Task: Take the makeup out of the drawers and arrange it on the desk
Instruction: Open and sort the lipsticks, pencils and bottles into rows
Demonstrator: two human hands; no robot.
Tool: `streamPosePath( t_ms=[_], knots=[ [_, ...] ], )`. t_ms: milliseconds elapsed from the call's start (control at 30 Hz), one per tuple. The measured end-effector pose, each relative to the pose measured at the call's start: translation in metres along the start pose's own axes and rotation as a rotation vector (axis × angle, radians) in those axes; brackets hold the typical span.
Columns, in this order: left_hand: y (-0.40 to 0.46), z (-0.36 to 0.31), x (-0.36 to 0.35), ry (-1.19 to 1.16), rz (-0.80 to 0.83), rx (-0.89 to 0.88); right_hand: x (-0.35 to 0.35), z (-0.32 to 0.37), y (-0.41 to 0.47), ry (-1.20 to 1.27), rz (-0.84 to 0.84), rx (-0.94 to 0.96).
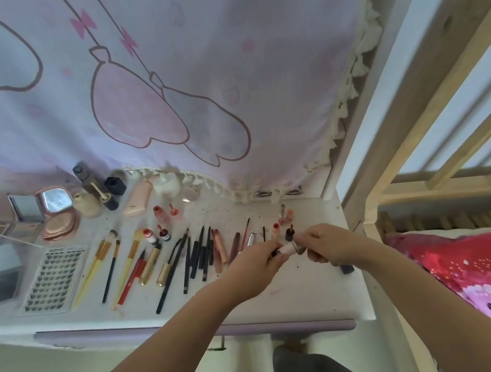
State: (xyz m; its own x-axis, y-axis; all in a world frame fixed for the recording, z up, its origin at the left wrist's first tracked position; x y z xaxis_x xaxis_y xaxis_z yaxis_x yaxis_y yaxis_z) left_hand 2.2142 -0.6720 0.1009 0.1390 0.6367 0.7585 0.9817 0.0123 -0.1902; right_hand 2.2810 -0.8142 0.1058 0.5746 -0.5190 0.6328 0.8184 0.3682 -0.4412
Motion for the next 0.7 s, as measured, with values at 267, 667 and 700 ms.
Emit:
streamPosePath(
  t_ms=[267, 667, 700],
  knots=[
    [-0.004, 0.0, 0.002, -0.015, 0.005, -0.018, 0.002, 0.002, -0.007, 0.137, 0.026, -0.079],
    [0.004, 0.007, -0.002, -0.1, 0.028, -0.027, 0.009, -0.001, -0.004, 0.315, -0.006, -0.112],
    [0.002, 0.008, -0.001, -0.091, 0.034, -0.013, 0.012, -0.004, -0.004, 0.281, -0.013, -0.107]
  ],
)
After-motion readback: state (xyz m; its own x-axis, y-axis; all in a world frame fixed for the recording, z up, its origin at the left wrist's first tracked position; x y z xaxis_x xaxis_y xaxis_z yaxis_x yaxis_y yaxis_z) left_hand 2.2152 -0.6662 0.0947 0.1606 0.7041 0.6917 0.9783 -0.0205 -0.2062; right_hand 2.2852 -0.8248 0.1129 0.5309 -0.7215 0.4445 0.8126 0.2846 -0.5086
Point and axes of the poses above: each hand's wrist, its own y-axis towards the middle knuckle, its own x-axis out of the back of the hand, z = x × y, the point moved 3 cm from there along y, towards the middle knuckle, and after that the axes turned 13 degrees about -z, right-handed, at the moved point
